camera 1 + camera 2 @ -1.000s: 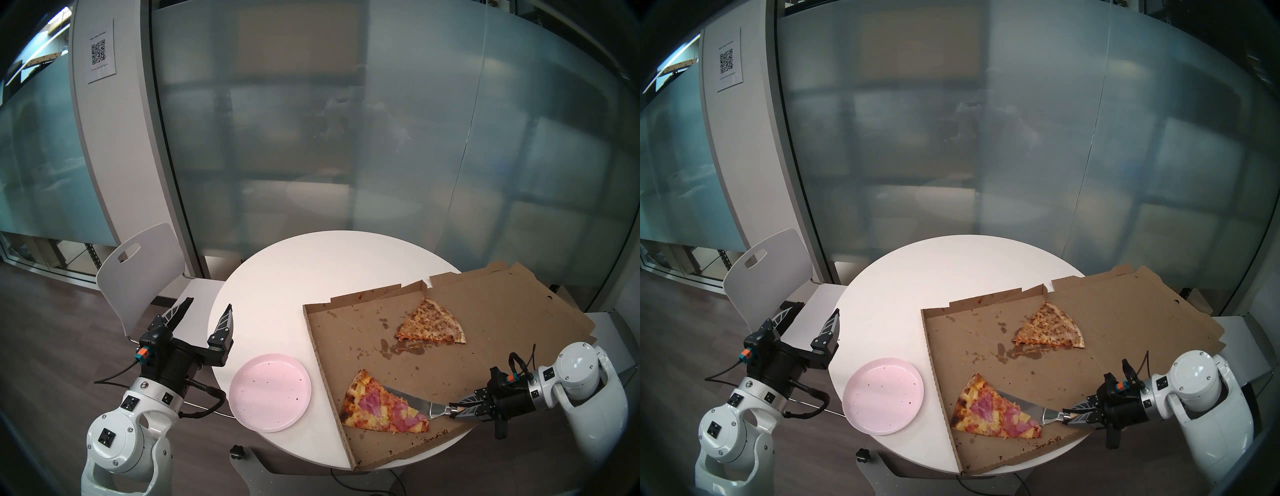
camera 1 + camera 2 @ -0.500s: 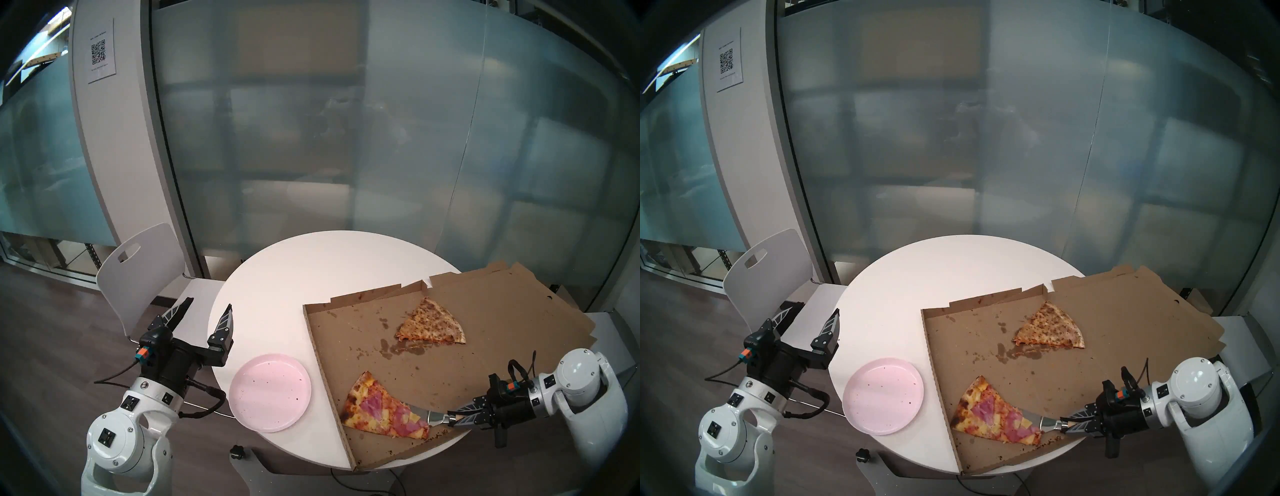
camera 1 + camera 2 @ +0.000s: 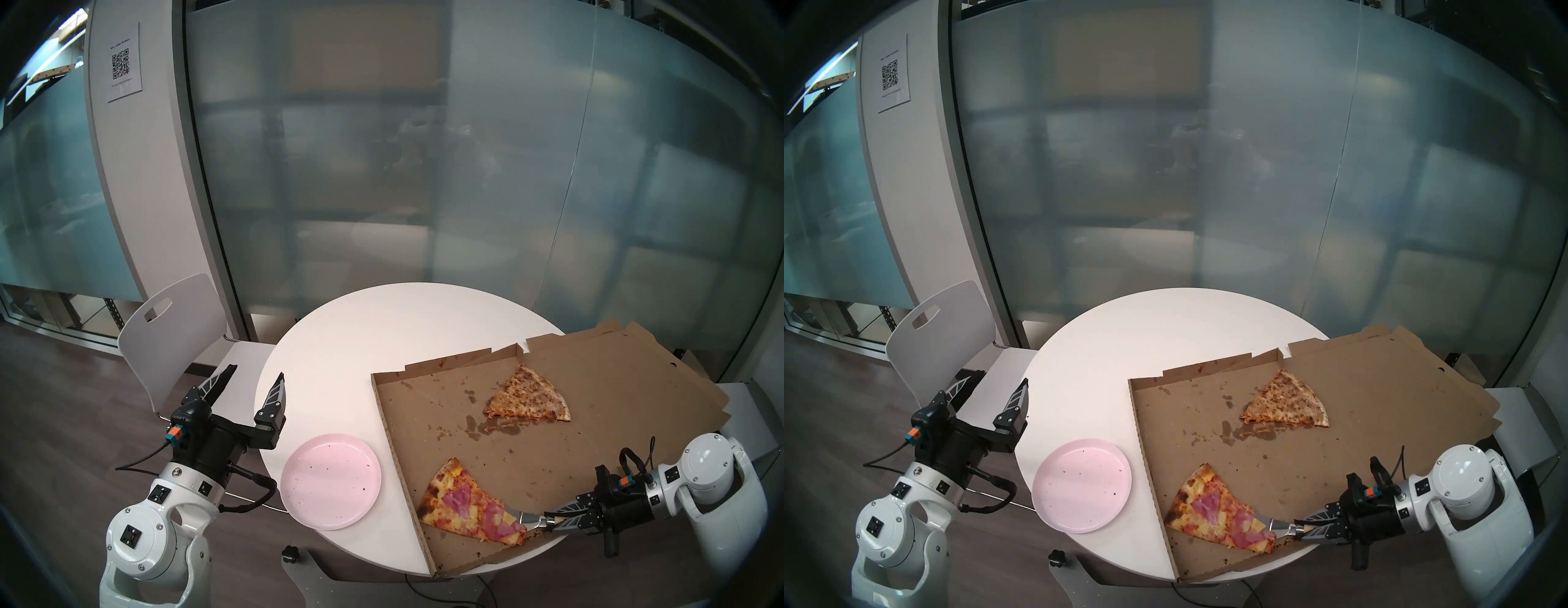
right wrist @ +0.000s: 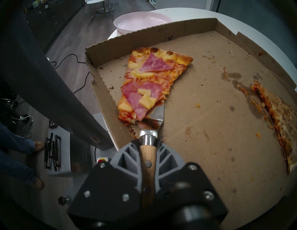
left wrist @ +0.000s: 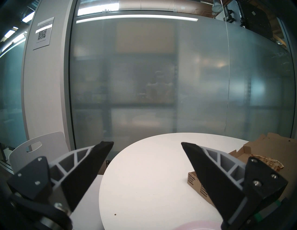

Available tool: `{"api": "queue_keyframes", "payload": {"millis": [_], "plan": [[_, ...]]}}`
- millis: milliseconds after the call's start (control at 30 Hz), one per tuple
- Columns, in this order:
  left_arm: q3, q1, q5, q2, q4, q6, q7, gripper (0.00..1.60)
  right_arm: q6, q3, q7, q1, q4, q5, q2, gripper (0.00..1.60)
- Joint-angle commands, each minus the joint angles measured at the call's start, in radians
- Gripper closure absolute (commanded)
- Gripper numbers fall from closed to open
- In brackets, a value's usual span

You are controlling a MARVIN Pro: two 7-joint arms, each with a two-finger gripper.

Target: Put pizza slice onto the plate

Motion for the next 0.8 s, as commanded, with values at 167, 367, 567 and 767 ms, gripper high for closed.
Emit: {"api": "queue_keyframes", "payload": {"millis": [167,367,567,767], "plan": [[-0.001,0.002,-0.002,-0.001,-0.021,-0.001,-0.001,0.00,0.004,-0.020,-0.003,0.027,-0.009,0.007,-0.007,1.60],[-0.001,0.002,-0.002,-0.001,-0.021,-0.001,-0.001,0.00,0.004,-0.018,-0.004,0.028,-0.009,0.007,-0.014,1.60],[-0.001,0.002,-0.002,-0.001,-0.021,-0.001,-0.001,0.00,0.002,-0.002,0.002,0.022,-0.011,0.019,-0.023,1.60],[-0.001,0.002,-0.002,-0.001,-0.021,-0.001,-0.001,0.00,-0.014,0.012,0.006,0.013,-0.001,0.033,-0.044,1.60]]}}
